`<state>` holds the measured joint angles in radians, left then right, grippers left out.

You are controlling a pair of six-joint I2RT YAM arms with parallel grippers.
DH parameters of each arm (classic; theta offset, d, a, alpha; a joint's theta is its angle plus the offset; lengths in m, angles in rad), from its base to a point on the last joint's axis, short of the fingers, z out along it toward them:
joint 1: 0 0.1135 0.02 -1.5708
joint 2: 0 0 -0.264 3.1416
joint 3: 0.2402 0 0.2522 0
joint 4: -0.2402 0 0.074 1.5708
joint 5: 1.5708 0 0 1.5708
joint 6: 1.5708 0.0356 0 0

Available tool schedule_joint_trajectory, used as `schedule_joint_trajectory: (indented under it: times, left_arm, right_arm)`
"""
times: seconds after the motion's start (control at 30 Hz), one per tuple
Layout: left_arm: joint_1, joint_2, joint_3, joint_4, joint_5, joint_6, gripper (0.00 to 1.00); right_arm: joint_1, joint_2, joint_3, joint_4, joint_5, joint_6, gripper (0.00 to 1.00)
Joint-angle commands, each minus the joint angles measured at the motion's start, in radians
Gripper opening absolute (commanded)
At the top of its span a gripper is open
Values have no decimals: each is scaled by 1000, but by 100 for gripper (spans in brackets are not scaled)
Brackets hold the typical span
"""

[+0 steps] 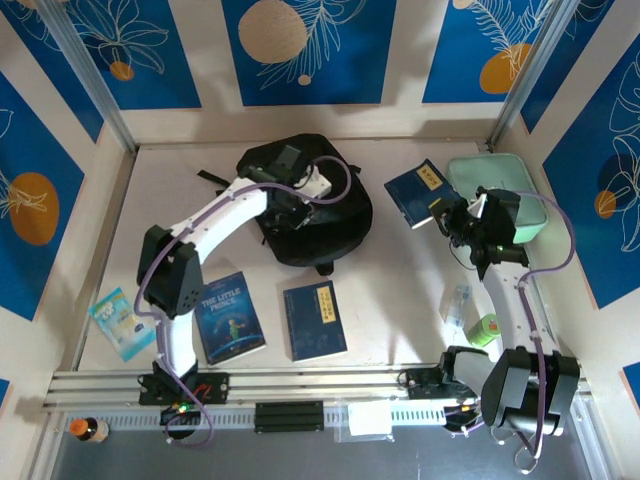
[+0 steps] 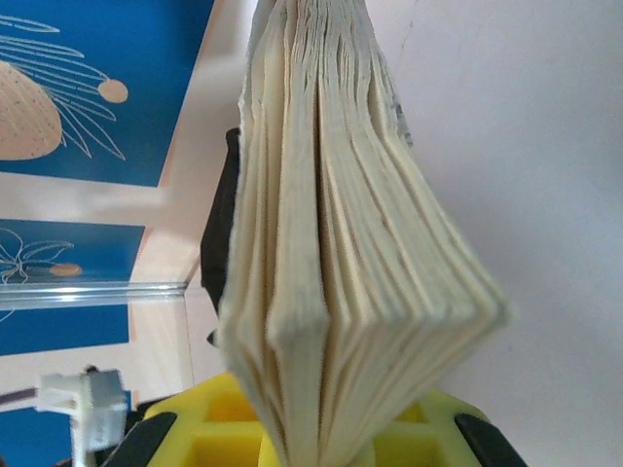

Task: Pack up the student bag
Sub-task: Open the student bag at the top-center of the table, then place the book in the student bag.

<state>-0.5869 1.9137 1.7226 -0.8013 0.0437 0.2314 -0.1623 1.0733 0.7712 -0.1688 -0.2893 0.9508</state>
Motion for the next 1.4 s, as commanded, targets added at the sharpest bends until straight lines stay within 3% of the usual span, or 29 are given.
schedule_joint_trajectory:
  times: [0.0, 0.13, 0.3, 0.57, 0.97, 1.1, 1.27, 1.37]
  left_arm:
    - [34, -84, -41, 115, 66, -97, 7]
    - [66, -147, -99, 233, 68, -188, 7]
    - [75, -230, -191, 410, 76, -233, 5]
    - [73, -360, -406, 752, 235, -208, 3]
    - [70, -395, -467, 826, 326, -162, 0]
    - [71, -415, -491, 863, 306, -171, 0]
    - [72, -425, -509, 899, 336, -191, 0]
    - [71, -422, -517, 910, 353, -197, 0]
  right_arm:
    - [0, -50, -23, -45, -76, -35, 1]
    - [23, -72, -39, -56, -147, -17, 1]
    - [134, -78, -46, -48, -156, 24, 2]
    - [292, 9, -70, 42, -129, 146, 1]
    - [389, 281, 44, 199, -190, 341, 1]
    - [389, 366, 105, 372, -216, 400, 1]
    - [403, 430, 166, 485, -216, 428, 2]
    - [421, 472, 191, 464, -182, 411, 2]
